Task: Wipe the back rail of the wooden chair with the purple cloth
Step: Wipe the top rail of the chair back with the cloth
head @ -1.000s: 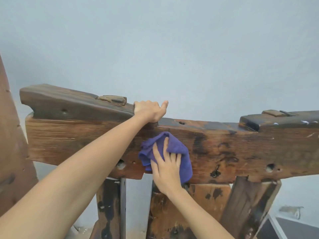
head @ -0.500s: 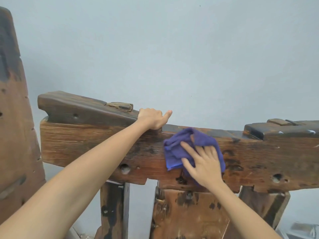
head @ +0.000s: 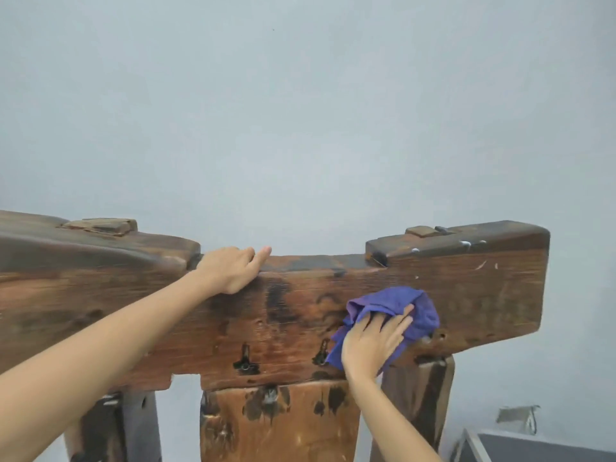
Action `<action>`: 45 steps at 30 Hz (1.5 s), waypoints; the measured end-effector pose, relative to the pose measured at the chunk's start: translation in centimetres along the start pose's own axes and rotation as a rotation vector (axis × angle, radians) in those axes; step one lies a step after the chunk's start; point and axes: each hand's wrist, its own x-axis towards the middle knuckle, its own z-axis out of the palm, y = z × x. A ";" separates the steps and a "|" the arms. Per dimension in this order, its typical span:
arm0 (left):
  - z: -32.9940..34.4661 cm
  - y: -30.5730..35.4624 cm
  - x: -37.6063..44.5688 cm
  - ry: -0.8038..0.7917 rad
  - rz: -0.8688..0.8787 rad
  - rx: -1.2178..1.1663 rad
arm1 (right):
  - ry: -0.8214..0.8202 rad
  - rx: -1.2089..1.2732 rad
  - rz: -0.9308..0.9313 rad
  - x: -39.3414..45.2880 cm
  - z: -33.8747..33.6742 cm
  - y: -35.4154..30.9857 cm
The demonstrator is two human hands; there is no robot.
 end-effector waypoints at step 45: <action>-0.3 20.6 8.5 -0.283 -0.160 -0.158 | -0.076 -0.217 -0.858 18.4 -8.3 21.2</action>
